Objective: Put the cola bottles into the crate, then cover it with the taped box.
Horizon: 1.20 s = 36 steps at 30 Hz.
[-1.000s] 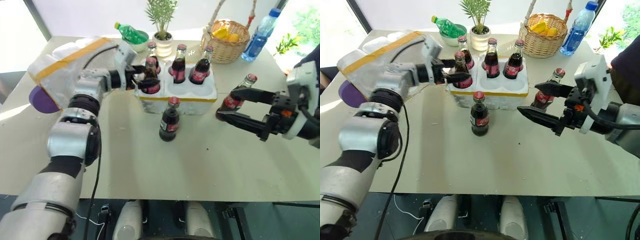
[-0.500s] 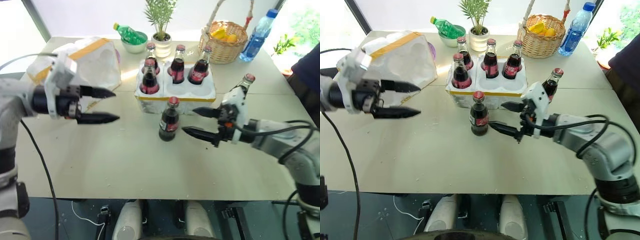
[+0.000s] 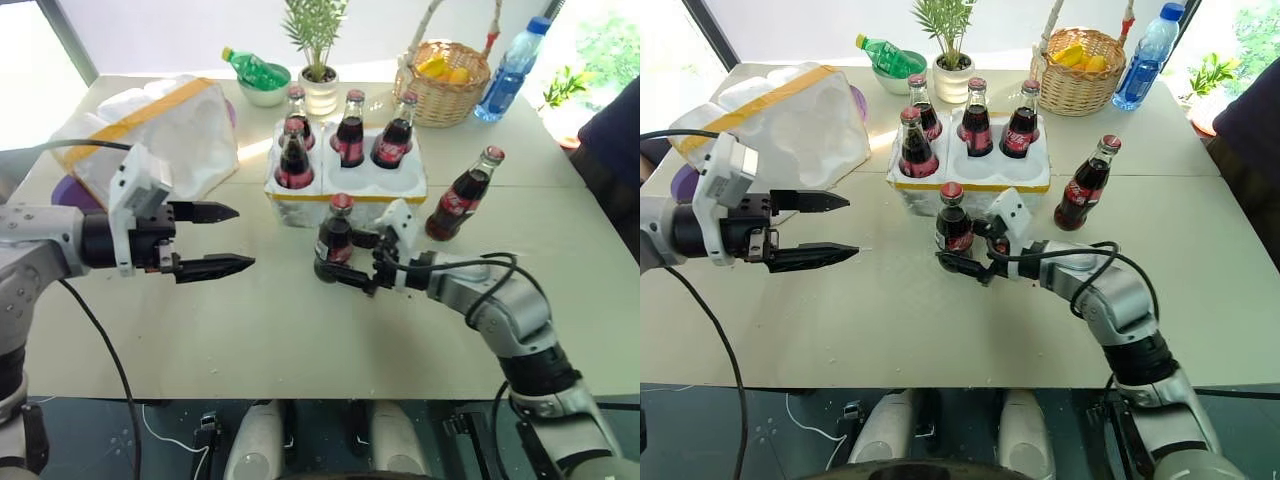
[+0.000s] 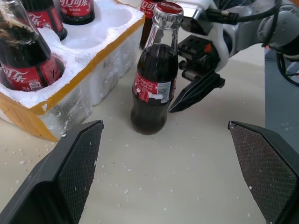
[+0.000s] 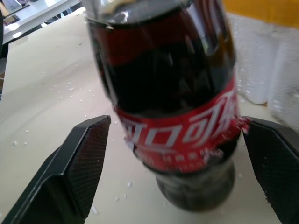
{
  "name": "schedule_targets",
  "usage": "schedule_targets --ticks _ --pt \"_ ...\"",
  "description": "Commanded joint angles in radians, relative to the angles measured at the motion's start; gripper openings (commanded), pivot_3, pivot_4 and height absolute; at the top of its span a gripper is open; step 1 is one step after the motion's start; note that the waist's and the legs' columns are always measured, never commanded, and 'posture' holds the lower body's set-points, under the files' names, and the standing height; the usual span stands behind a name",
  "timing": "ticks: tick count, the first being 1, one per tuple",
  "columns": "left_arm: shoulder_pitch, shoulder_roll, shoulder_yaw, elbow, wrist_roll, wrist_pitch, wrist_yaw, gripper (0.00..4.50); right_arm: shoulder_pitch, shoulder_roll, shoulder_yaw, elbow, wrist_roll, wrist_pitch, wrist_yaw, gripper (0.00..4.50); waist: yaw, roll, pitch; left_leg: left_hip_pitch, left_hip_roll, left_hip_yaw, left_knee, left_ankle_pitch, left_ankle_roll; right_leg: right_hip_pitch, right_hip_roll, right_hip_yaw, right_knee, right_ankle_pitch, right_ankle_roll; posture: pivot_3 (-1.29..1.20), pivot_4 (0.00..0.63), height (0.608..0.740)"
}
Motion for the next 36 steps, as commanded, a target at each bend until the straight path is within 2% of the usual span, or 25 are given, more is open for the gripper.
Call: schedule_targets --ticks 1,3,5,9,11,13,18,23,28,30,31,36 --pt "-0.004 0.022 0.029 -0.016 -0.02 -0.024 0.021 4.49 -0.039 0.039 0.001 0.041 -0.049 -0.052 0.01 4.24 0.0 0.0 0.0 0.0 0.0 0.0 0.0 0.0 0.0 0.0 0.0 0.0 0.0 0.0 0.0 0.0 0.15 0.74" --pt "-0.007 0.022 0.029 -0.016 -0.028 -0.025 0.033 4.5 -0.037 0.043 -0.016 0.026 -0.048 -0.055 0.023 3.73 0.003 0.0 0.0 0.0 0.0 0.0 0.0 0.0 -0.001 0.0 0.0 0.0 0.0 0.0 0.0 0.0 0.15 0.74" --pt "-0.009 0.021 0.032 -0.012 -0.035 -0.028 0.046 4.5 -0.045 0.038 -0.074 -0.042 0.02 -0.029 0.047 2.85 0.002 0.0 0.0 0.0 0.0 0.0 0.0 0.0 -0.001 0.0 0.0 0.0 0.0 0.0 0.0 0.0 0.15 0.74" --pt "-0.003 0.017 0.035 0.001 -0.039 -0.04 0.068 4.5 -0.157 0.044 -0.227 -0.12 0.208 0.087 0.023 2.86 -0.001 0.003 0.002 0.0 0.0 0.0 -0.001 0.0 -0.001 -0.001 0.0 0.0 0.0 0.0 0.0 0.0 0.15 0.74" --pt "-0.004 0.016 0.028 0.008 -0.039 -0.05 0.076 4.5 -0.241 0.049 -0.264 -0.087 0.226 0.115 -0.017 2.86 -0.007 0.003 0.002 0.0 0.0 0.0 -0.001 0.001 -0.002 -0.001 0.0 0.0 0.001 0.0 0.0 0.0 0.15 0.74" --pt "-0.014 0.007 0.015 0.016 -0.037 -0.063 0.089 4.5 -0.371 0.049 -0.24 0.053 0.084 0.037 -0.082 2.86 -0.017 0.003 0.002 0.0 0.0 0.001 -0.001 0.001 -0.002 -0.002 0.0 0.0 0.001 0.0 -0.001 0.0 0.15 0.74" --pt "-0.024 -0.005 -0.005 0.023 -0.039 -0.083 0.114 4.5 -0.505 0.07 -0.174 0.312 -0.121 -0.108 -0.133 2.86 -0.019 0.003 0.001 0.0 -0.001 0.0 -0.004 0.002 -0.003 -0.002 0.001 0.0 0.001 0.0 -0.001 0.0 0.15 0.74" --pt "-0.028 -0.006 -0.001 0.016 -0.049 -0.091 0.14 4.5 -0.5 0.123 -0.122 0.401 -0.18 -0.115 -0.091 2.86 -0.026 0.004 0.002 0.0 -0.001 0.002 -0.008 0.002 -0.003 -0.003 0.001 0.0 0.001 0.0 -0.001 0.0 0.15 0.74" --pt "-0.016 -0.003 0.01 0.011 -0.052 -0.097 0.154 4.5 -0.46 0.169 -0.107 0.468 -0.231 -0.092 -0.113 2.86 -0.027 0.004 0.002 0.0 -0.001 0.002 -0.013 0.003 -0.005 -0.004 0.001 0.0 0.0 0.0 -0.001 0.0 0.15 0.74" --pt "-0.014 -0.008 0.009 0.008 -0.055 -0.099 0.162 4.5 -0.458 0.186 -0.126 0.511 -0.246 -0.093 -0.141 3.94 -0.028 0.004 0.002 0.0 -0.001 0.002 -0.013 0.003 -0.005 -0.004 0.001 0.0 -0.001 0.0 -0.001 0.0 0.15 0.74" --pt "-0.014 -0.011 0.008 0.006 -0.058 -0.099 0.165 4.5 -0.458 0.188 -0.13 0.521 -0.258 -0.102 -0.149 4.32 -0.028 0.003 0.002 0.001 -0.001 0.002 -0.013 0.003 -0.005 -0.003 0.001 0.0 -0.001 0.0 -0.001 0.0 0.15 0.74" --pt "-0.042 -0.035 -0.005 0.013 -0.092 -0.091 0.176 4.5 -0.43 0.133 -0.179 0.427 -0.258 -0.074 -0.149 4.42 -0.021 0.003 0.002 0.011 -0.001 0.002 -0.016 0.004 -0.007 0.004 0.001 0.001 -0.001 0.0 -0.001 0.0 0.15 0.74"
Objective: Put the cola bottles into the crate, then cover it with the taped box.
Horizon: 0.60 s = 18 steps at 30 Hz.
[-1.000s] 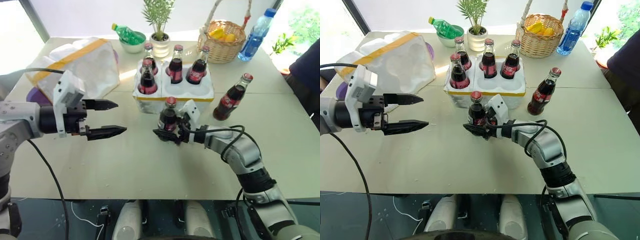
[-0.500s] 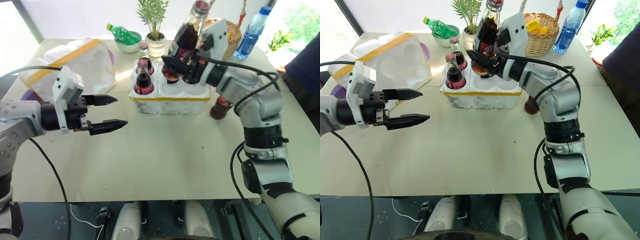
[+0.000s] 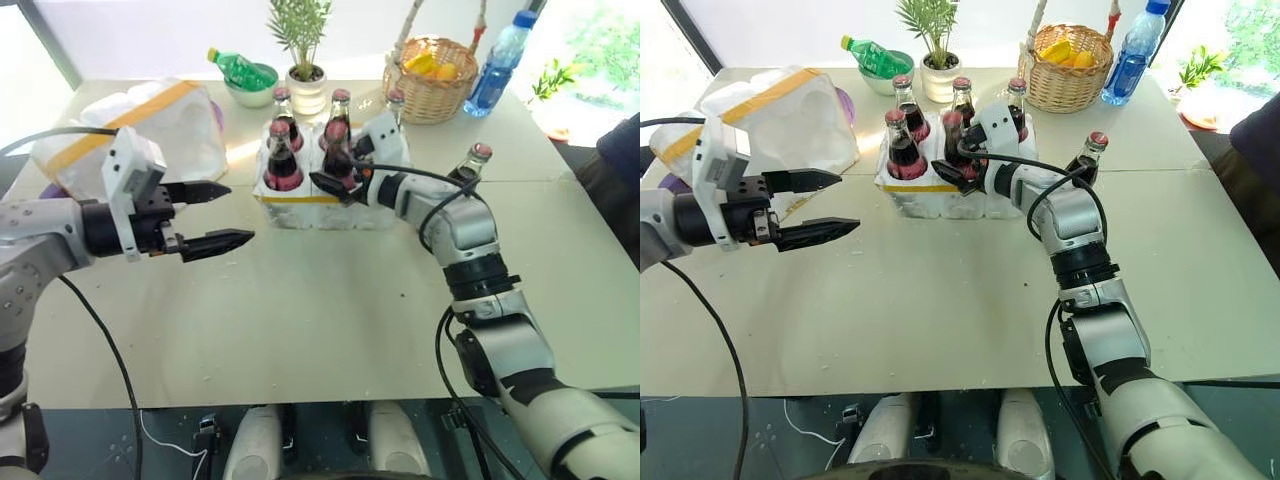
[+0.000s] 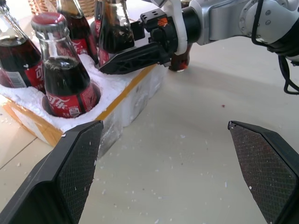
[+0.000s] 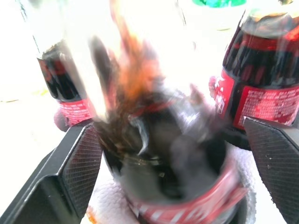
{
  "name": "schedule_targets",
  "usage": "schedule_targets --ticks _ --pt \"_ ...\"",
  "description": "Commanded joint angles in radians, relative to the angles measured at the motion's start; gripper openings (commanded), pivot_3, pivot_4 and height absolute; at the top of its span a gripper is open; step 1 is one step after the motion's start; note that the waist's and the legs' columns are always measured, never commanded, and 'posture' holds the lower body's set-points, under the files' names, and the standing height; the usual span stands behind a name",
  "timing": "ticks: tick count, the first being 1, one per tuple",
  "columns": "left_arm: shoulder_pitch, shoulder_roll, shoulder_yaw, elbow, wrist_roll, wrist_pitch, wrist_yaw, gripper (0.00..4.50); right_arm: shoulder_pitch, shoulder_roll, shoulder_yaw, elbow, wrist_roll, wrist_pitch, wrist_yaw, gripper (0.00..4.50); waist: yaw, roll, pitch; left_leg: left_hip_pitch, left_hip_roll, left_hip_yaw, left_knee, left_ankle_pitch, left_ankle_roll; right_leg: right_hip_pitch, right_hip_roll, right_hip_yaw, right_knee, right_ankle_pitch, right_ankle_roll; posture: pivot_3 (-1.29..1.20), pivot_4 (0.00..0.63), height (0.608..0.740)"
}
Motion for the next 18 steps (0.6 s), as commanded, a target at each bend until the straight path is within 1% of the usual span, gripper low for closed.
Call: schedule_targets --ticks 1,3,6,9,11,14,18 --pt "-0.047 -0.025 0.003 -0.013 -0.051 -0.003 0.014 4.5 0.042 -0.077 -0.071 -0.143 0.015 0.058 0.004 4.42 0.009 0.0 0.0 0.0 0.0 0.0 0.0 0.0 0.0 0.0 0.0 0.0 0.0 0.0 0.0 0.0 0.15 0.74" --pt "-0.072 -0.05 -0.011 -0.004 -0.069 0.007 0.032 4.5 0.094 -0.138 -0.098 -0.27 0.042 0.137 0.017 4.42 0.017 0.0 0.0 -0.001 -0.001 -0.001 0.0 0.0 0.0 0.0 -0.001 0.0 0.0 0.0 0.0 0.0 0.15 0.74" --pt "-0.104 -0.083 -0.058 0.003 -0.073 -0.001 0.026 4.5 0.203 -0.249 -0.185 -0.543 0.136 0.32 0.023 4.42 0.028 0.0 0.0 -0.001 -0.001 -0.001 0.0 0.0 0.0 0.0 -0.001 0.0 -0.001 0.0 0.0 0.0 0.15 0.74" --pt "-0.147 -0.121 -0.11 0.033 -0.074 -0.007 0.005 4.5 0.324 -0.324 -0.289 -0.77 0.231 0.509 0.004 4.42 0.029 0.0 0.0 0.0 0.0 -0.001 -0.001 0.0 0.0 0.0 0.0 0.0 0.0 0.0 0.0 0.0 0.15 0.74" --pt "-0.174 -0.137 -0.159 0.054 -0.047 -0.03 -0.025 4.5 0.408 -0.357 -0.362 -0.887 0.282 0.62 -0.011 4.42 0.027 -0.001 0.0 0.0 0.0 0.0 -0.001 0.0 0.0 0.0 0.0 0.0 -0.001 0.0 0.0 0.0 0.15 0.74" --pt "-0.213 -0.156 -0.22 0.087 -0.009 -0.066 -0.07 4.5 0.516 -0.372 -0.473 -1.0 0.32 0.724 -0.044 4.42 0.027 0.0 0.0 0.001 -0.001 0.0 0.0 0.0 0.0 0.001 0.0 0.0 -0.002 0.0 -0.001 0.0 0.15 0.74" --pt "-0.262 -0.175 -0.26 0.135 0.024 -0.096 -0.112 4.5 0.589 -0.353 -0.542 -1.014 0.283 0.734 -0.115 4.42 0.028 0.0 0.0 0.001 -0.001 0.0 0.0 0.0 0.0 0.0 0.0 0.001 -0.002 0.0 -0.001 0.0 0.15 0.74"
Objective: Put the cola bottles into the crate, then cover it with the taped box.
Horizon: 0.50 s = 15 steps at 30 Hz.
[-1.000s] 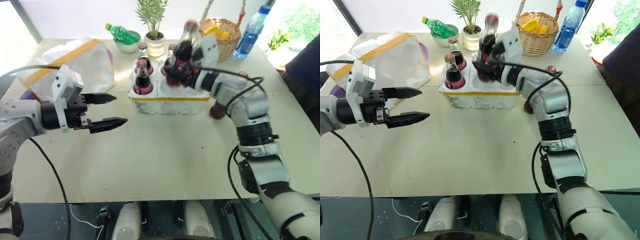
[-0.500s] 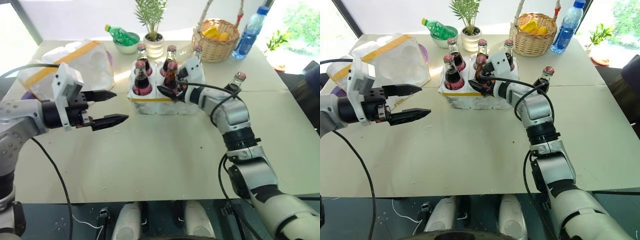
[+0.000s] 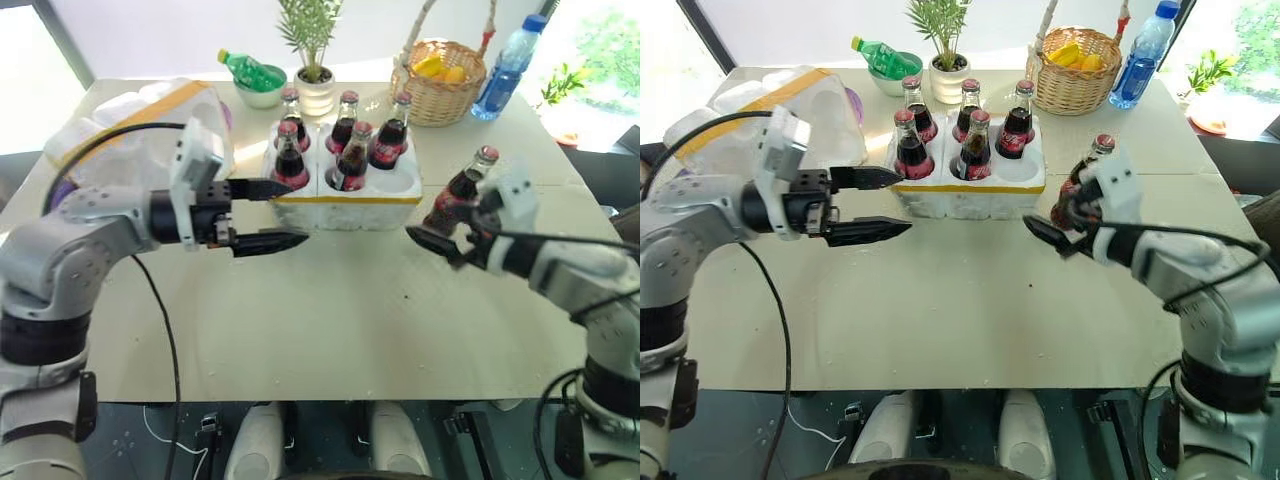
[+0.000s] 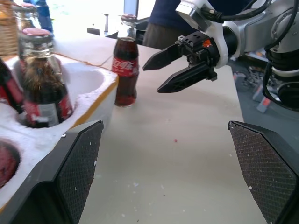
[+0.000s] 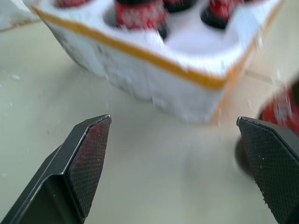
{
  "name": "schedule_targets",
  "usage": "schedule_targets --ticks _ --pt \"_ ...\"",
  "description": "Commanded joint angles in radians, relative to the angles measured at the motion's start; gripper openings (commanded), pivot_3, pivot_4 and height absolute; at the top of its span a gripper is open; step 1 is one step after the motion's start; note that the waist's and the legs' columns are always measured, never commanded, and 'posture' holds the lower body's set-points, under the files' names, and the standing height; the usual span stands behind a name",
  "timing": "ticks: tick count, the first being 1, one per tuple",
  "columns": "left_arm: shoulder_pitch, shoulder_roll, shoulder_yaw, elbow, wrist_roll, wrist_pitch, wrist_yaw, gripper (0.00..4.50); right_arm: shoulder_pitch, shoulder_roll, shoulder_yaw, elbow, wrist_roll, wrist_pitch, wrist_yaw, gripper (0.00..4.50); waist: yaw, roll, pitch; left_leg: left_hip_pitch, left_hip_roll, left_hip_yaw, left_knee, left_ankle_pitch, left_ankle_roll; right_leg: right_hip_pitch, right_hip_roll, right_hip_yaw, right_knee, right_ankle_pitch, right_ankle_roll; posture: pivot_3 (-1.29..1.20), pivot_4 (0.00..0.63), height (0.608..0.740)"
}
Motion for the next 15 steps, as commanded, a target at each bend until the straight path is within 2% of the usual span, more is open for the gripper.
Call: schedule_targets --ticks 1,6,11,15 --pt "-0.052 -0.011 -0.013 0.022 0.026 -0.043 -0.034 4.5 0.016 0.011 -0.062 -0.018 -0.041 -0.035 -0.071 4.42 0.001 0.0 0.0 0.0 0.0 0.0 0.0 0.0 0.0 0.0 0.0 0.0 0.0 0.0 0.0 0.0 0.15 0.74" --pt "-0.076 -0.034 -0.029 0.029 0.036 -0.044 -0.053 4.5 0.009 0.064 -0.023 0.076 -0.115 -0.144 -0.152 4.42 0.0 0.0 0.0 0.0 -0.001 0.0 0.0 0.0 0.0 0.0 0.0 0.0 0.0 0.0 0.0 0.0 0.15 0.74" --pt "-0.073 -0.047 -0.029 0.011 0.032 -0.032 -0.038 4.5 -0.034 0.076 0.076 0.216 -0.183 -0.288 -0.163 4.42 -0.001 0.0 0.0 0.0 0.0 0.0 0.0 0.0 0.0 0.0 0.0 0.0 0.0 0.0 0.0 0.0 0.15 0.74" --pt "-0.069 -0.039 -0.016 0.0 0.027 -0.02 -0.025 4.5 -0.114 0.126 0.088 0.36 -0.18 -0.375 -0.15 4.42 -0.003 0.0 0.0 0.0 0.0 -0.001 0.0 0.0 0.0 0.0 0.0 0.0 0.0 0.0 0.0 0.0 0.15 0.74"
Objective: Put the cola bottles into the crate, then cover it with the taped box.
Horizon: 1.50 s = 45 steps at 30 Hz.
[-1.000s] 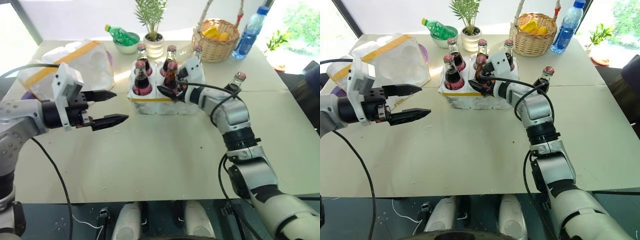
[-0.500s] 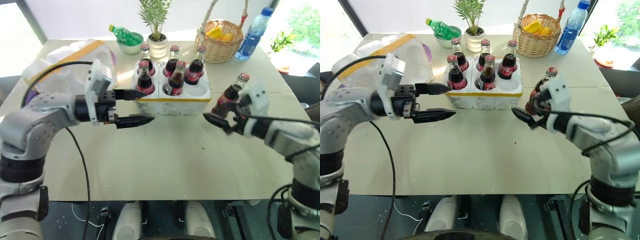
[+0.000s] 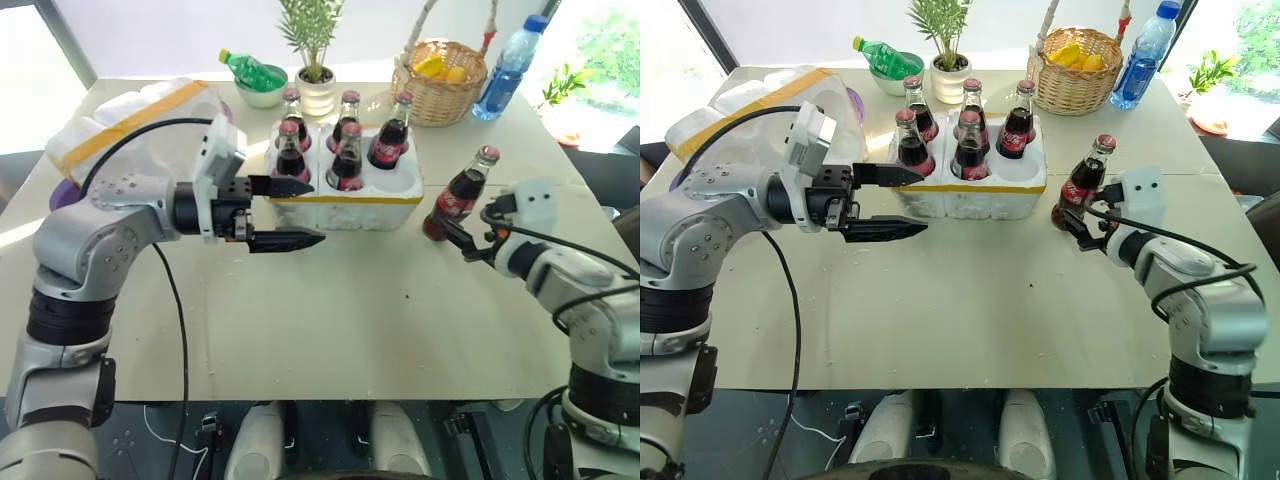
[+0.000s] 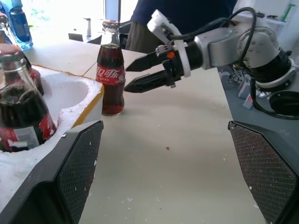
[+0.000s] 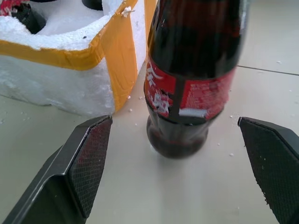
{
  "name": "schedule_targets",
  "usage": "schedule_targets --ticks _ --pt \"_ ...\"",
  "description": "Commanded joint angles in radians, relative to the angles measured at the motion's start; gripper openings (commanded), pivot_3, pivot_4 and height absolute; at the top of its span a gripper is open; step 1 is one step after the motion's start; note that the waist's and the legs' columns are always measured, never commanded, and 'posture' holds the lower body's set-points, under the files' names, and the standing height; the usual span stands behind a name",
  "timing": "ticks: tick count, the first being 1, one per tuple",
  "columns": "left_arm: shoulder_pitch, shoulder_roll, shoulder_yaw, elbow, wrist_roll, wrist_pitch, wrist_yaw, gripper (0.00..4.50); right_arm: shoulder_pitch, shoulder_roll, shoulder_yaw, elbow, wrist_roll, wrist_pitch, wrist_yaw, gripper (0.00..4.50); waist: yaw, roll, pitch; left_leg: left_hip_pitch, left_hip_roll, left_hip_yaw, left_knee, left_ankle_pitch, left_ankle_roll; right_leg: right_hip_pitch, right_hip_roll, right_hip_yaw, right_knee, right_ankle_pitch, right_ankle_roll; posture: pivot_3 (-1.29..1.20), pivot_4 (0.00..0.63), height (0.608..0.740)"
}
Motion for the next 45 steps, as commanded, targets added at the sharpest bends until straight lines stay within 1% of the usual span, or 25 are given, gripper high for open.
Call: schedule_targets --ticks 1,4,7,9,11,13,17,20,25,28,31,34,36,38,40,45 --pt "-0.015 0.014 0.034 -0.034 -0.009 0.008 0.016 4.5 -0.072 0.021 0.008 0.107 -0.019 -0.113 0.013 4.42 0.0 0.0 0.0 0.0 0.0 0.0 0.0 0.0 0.0 0.0 0.0 0.0 0.0 0.0 0.0 0.0 0.15 0.74" --pt "-0.009 0.022 0.049 -0.044 -0.015 0.017 0.029 4.5 -0.116 0.031 0.032 0.229 -0.052 -0.188 0.017 4.42 0.0 0.0 0.0 0.0 0.0 0.0 0.0 0.0 0.0 0.0 0.0 0.0 0.0 0.0 0.0 0.0 0.15 0.74" --pt "0.004 0.029 0.064 -0.061 -0.021 0.025 0.045 4.5 -0.143 0.029 0.049 0.284 -0.07 -0.246 0.032 3.67 -0.001 0.0 0.0 0.0 0.0 0.0 0.0 0.0 0.0 0.0 0.0 0.0 0.0 0.0 0.0 0.0 0.15 0.74" --pt "0.015 0.034 0.077 -0.072 -0.024 0.03 0.056 4.5 -0.159 0.013 0.047 0.266 -0.071 -0.285 0.048 2.78 -0.001 0.0 0.0 0.0 0.0 0.0 0.0 0.0 0.0 0.0 0.0 0.0 0.0 0.0 0.0 0.0 0.15 0.74" --pt "0.025 0.038 0.09 -0.081 -0.03 0.034 0.067 4.5 -0.195 0.003 0.02 0.242 -0.06 -0.331 0.055 2.77 -0.002 0.001 0.001 0.0 0.0 0.0 0.0 0.0 0.0 0.0 0.0 0.0 0.0 0.0 0.0 0.0 0.15 0.74" --pt "0.038 0.043 0.101 -0.087 -0.033 0.037 0.078 4.5 -0.267 -0.009 -0.015 0.228 -0.03 -0.368 0.068 2.77 -0.005 0.004 0.003 -0.001 0.0 0.0 0.0 0.0 0.0 -0.001 0.0 0.0 0.0 0.0 0.0 0.0 0.15 0.74" --pt "0.054 0.044 0.111 -0.103 -0.044 0.041 0.095 4.5 -0.404 0.0 -0.037 0.224 0.047 -0.357 0.1 2.77 -0.016 0.005 0.004 -0.002 0.001 0.001 -0.001 0.0 0.0 -0.004 0.0 0.002 0.001 0.0 0.0 0.0 0.15 0.74" --pt "0.054 0.041 0.11 -0.104 -0.044 0.038 0.104 4.5 -0.453 0.01 0.024 0.22 0.077 -0.298 0.145 2.77 -0.021 0.005 0.003 -0.002 0.001 0.001 -0.002 0.0 0.0 -0.004 0.002 0.001 0.002 0.0 0.0 0.0 0.15 0.74" --pt "0.05 0.036 0.108 -0.102 -0.041 0.031 0.113 4.5 -0.436 0.033 0.115 0.218 0.075 -0.218 0.15 2.77 -0.018 0.005 0.003 -0.002 0.001 0.001 -0.002 0.0 0.0 -0.003 0.001 0.001 0.001 0.0 0.0 0.0 0.15 0.74" --pt "0.053 0.037 0.11 -0.109 -0.041 0.028 0.119 4.5 -0.398 0.036 0.199 0.253 0.007 -0.265 0.161 2.77 -0.017 0.005 0.003 -0.002 0.0 0.001 -0.001 0.0 0.0 -0.003 0.0 0.001 0.001 0.0 0.0 0.0 0.15 0.74" --pt "0.056 0.041 0.113 -0.113 -0.042 0.027 0.122 4.5 -0.41 0.055 0.232 0.316 -0.034 -0.28 0.14 2.77 -0.02 0.005 0.003 -0.003 0.0 0.002 -0.001 0.0 0.0 -0.003 0.0 0.001 0.001 0.0 0.0 0.0 0.15 0.74" --pt "0.059 0.051 0.121 -0.11 -0.042 0.029 0.122 4.5 -0.421 0.063 0.286 0.417 -0.089 -0.313 0.161 2.77 -0.021 0.005 0.003 -0.002 0.0 0.001 -0.002 0.0 0.0 -0.004 0.001 0.001 0.002 0.0 0.0 0.0 0.15 0.74" --pt "0.063 0.062 0.13 -0.109 -0.041 0.031 0.121 4.5 -0.43 0.066 0.306 0.477 -0.116 -0.33 0.167 3.8 -0.021 0.005 0.003 -0.002 0.0 0.001 -0.002 0.0 0.0 -0.004 0.001 0.001 0.001 0.0 0.0 0.0 0.15 0.74" --pt "0.073 0.083 0.146 -0.111 -0.043 0.035 0.117 4.5 -0.437 0.061 0.323 0.5 -0.143 -0.353 0.174 4.45 -0.022 0.005 0.003 -0.002 0.0 0.002 -0.002 0.0 0.0 -0.003 0.001 0.001 0.001 0.0 0.0 0.0 0.15 0.74" --pt "0.095 0.12 0.177 -0.118 -0.049 0.045 0.111 4.5 -0.441 0.051 0.32 0.48 -0.143 -0.353 0.188 4.45 -0.023 0.005 0.003 -0.002 0.001 0.002 -0.001 0.0 0.0 -0.003 0.001 0.001 0.001 0.0 0.0 0.0 0.15 0.74" --pt "0.199 0.251 0.31 -0.145 -0.074 0.069 0.079 4.5 -0.44 -0.042 0.271 0.353 -0.098 -0.279 0.272 4.45 -0.019 0.005 0.003 -0.002 0.001 0.002 -0.002 0.0 0.0 -0.004 0.0 0.001 0.001 0.0 0.0 0.0 0.15 0.74"
